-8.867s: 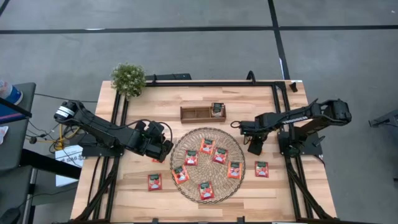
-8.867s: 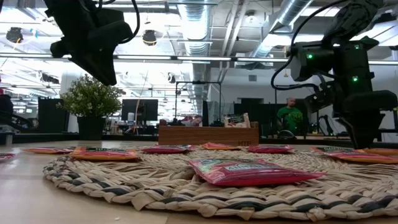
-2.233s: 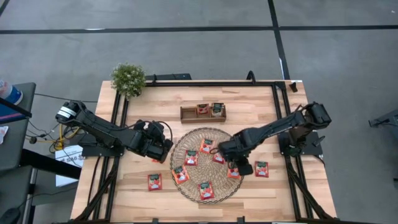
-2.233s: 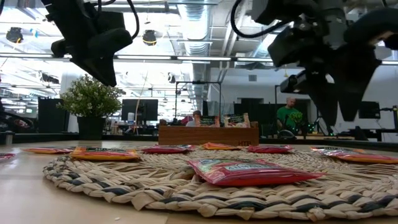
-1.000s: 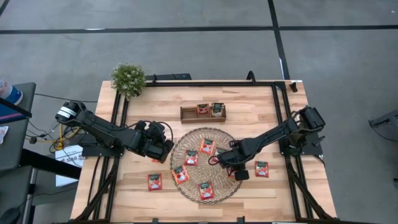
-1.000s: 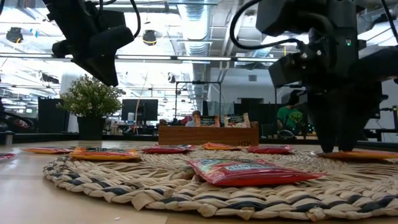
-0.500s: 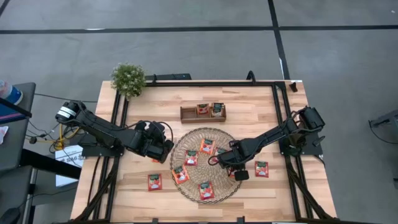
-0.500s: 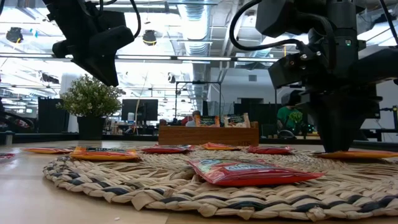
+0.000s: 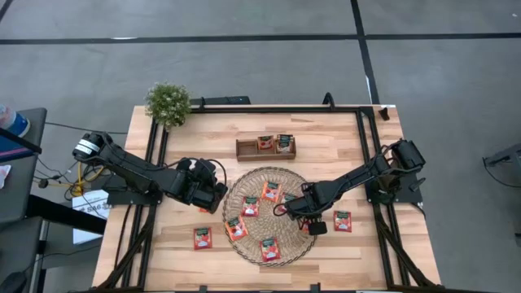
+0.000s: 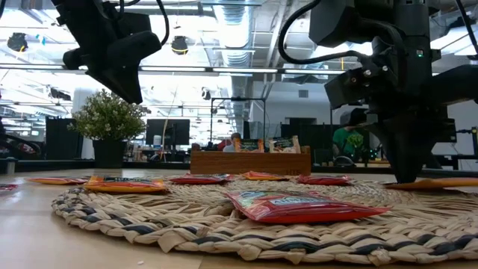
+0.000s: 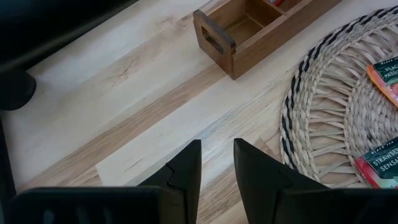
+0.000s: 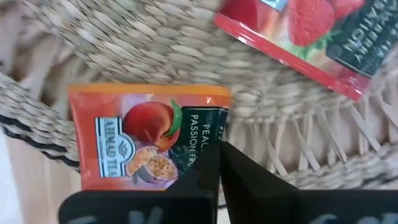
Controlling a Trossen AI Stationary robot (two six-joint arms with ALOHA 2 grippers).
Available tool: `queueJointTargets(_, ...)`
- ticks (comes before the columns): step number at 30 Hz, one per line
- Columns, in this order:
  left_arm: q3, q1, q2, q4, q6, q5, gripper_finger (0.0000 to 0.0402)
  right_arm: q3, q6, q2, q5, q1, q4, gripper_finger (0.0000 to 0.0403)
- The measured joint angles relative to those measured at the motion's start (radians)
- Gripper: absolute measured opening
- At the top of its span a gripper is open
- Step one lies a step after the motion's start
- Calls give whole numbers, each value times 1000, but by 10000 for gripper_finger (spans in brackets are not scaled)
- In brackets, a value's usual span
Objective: Pick & Place Tea
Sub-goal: Put the orange tea bag into the wooden organizer
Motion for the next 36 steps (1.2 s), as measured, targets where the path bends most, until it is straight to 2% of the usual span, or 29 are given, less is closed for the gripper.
queueJointTargets(12, 0, 0, 0, 8, -1, 0, 87, 41, 7, -5, 8, 0, -77, 0)
queueJointTargets(23, 0, 0, 1, 30, 0, 0, 87, 143, -2, -74, 91, -6, -224, 0)
queueJointTargets(30, 0, 0, 1, 53, 0, 0, 87, 236, -21, -127, 205, -42, -334, 0)
queueJointTargets(36, 0, 0, 1, 61, 0, 0, 87, 341, -144, -127, 337, -115, -353, 0)
